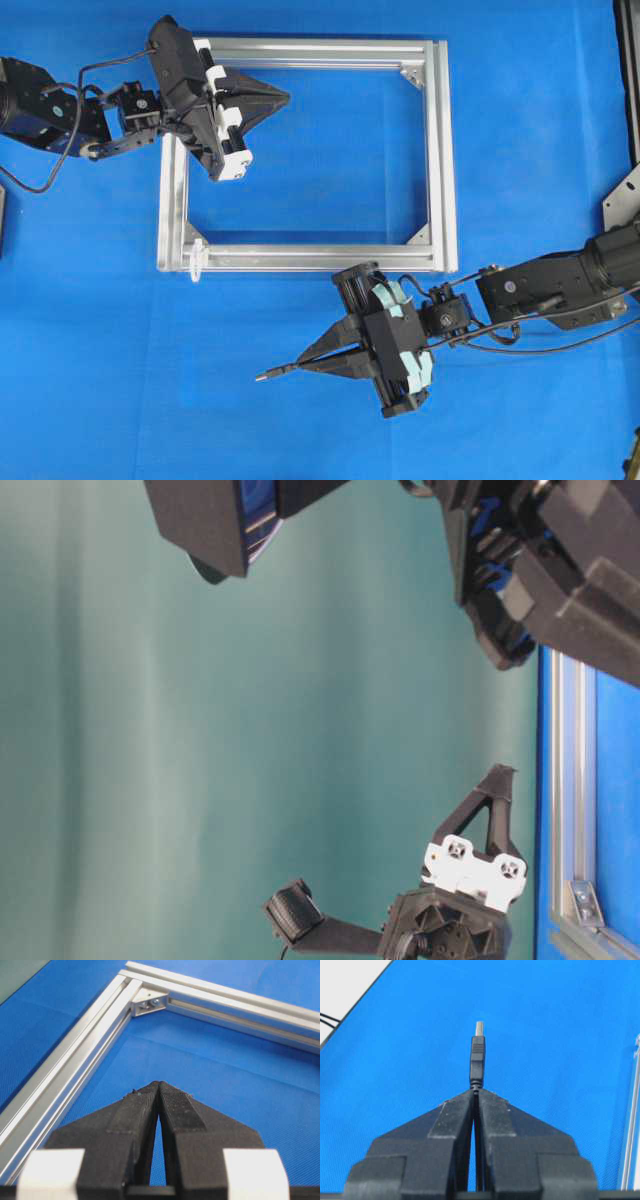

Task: Insert the wire through the string loop located on the left side.
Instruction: 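Carry the cable leftward toward the white zip-tie loop on the frame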

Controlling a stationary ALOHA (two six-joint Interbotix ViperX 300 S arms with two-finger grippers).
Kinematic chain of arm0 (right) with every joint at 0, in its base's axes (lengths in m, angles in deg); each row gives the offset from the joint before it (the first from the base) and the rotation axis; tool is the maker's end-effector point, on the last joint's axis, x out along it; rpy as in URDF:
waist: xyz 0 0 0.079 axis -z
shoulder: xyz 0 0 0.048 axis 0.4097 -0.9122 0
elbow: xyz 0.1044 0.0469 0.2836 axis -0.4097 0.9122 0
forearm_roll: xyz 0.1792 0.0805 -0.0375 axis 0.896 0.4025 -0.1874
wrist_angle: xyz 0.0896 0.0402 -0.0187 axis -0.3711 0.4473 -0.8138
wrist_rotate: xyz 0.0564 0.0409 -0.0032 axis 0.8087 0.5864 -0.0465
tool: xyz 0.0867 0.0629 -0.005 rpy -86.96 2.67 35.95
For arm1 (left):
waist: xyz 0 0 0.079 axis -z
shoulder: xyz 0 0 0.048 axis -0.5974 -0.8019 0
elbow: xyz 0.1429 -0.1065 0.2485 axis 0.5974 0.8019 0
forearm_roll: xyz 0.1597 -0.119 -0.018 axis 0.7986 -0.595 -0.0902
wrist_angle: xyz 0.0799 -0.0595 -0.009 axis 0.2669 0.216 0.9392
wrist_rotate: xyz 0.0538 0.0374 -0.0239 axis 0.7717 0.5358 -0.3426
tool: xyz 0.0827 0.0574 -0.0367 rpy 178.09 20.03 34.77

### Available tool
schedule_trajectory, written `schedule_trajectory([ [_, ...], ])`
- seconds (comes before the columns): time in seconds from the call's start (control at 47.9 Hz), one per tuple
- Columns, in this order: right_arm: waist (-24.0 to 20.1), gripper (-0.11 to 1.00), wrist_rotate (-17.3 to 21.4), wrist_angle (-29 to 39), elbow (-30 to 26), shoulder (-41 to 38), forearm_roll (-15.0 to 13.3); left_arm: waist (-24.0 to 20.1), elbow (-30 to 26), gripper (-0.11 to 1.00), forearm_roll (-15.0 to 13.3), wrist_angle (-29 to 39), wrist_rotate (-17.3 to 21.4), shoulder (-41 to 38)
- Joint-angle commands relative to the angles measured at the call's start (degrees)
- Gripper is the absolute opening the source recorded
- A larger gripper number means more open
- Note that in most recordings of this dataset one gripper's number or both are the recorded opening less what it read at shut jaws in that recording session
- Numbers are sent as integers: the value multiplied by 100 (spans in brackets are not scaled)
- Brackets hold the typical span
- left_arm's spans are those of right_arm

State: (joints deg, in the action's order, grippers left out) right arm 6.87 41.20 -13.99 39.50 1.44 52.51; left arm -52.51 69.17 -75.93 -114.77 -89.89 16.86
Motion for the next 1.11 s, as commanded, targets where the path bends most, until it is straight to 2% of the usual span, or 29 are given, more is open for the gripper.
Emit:
schedule_trajectory([
  [0.0, 9, 2, 9, -26, -44, 185, 9, 9, -62, 0, 9, -26, 0, 167],
  [0.334, 114, 2, 9, -35, 0, 185, 9, 9, -62, 0, 9, -35, 0, 176],
  [0.836, 1099, 2, 9, -264, 571, 501, 88, 9, -62, 0, 9, -26, 0, 176],
  [1.086, 1248, 2, 9, -255, 571, 501, 88, 9, -53, 0, 9, -26, 0, 176],
])
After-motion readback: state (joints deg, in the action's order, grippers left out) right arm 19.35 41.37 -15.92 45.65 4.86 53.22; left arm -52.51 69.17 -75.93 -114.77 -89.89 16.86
